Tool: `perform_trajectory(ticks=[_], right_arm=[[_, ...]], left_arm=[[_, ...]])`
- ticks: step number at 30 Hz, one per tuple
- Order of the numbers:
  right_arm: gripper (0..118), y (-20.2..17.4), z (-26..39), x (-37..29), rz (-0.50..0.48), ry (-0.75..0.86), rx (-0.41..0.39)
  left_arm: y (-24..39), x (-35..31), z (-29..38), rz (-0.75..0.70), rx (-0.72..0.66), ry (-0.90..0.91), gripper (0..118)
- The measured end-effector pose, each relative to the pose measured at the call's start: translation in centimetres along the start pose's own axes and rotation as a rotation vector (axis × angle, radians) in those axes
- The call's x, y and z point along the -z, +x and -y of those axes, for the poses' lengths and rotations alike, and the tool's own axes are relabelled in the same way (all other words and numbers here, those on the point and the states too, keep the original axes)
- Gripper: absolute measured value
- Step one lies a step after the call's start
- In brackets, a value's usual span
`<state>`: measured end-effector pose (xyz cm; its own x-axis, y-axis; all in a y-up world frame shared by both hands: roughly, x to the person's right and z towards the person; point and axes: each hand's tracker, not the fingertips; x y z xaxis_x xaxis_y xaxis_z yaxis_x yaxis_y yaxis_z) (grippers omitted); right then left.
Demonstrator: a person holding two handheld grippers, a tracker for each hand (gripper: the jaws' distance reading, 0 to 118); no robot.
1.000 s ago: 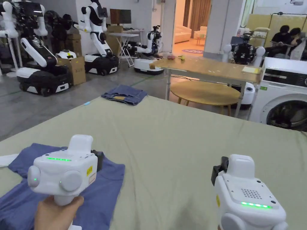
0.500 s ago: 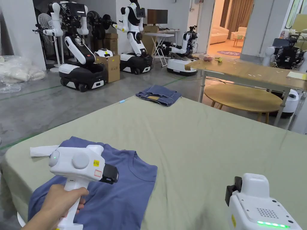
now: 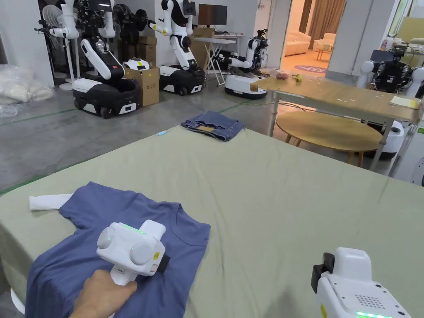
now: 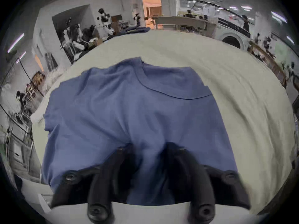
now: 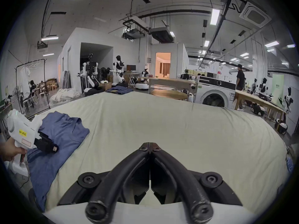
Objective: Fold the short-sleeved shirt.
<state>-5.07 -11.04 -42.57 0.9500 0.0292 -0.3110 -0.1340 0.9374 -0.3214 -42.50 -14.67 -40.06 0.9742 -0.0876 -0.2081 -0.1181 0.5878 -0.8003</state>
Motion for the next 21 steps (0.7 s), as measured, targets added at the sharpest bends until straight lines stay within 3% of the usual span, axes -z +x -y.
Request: perform_trajectory(ticks=[1, 4, 18, 21], right_arm=[[0, 0.0, 0.0, -0.1, 0.001, -0.001, -0.003], [0, -0.1, 0.0, -0.1, -0.003, -0.003, -0.009], [0, 1.9, -1.4, -1.0, 0.023, 0.042, 0.021], [0, 2.9, -1.6, -1.5, 0.040, 0.060, 0.031]], left_arm=[[-0.6, 0.2, -0.2, -0.005, 0.001, 0.003, 3], [-1.1, -0.5, 0.1, 0.012, -0.027, 0.026, 1], [-5.3, -8.5, -3.6, 0.173, -0.220, 0.396, 0], [-3.5, -11.8, -5.6, 0.194, -0.164, 0.474, 0]])
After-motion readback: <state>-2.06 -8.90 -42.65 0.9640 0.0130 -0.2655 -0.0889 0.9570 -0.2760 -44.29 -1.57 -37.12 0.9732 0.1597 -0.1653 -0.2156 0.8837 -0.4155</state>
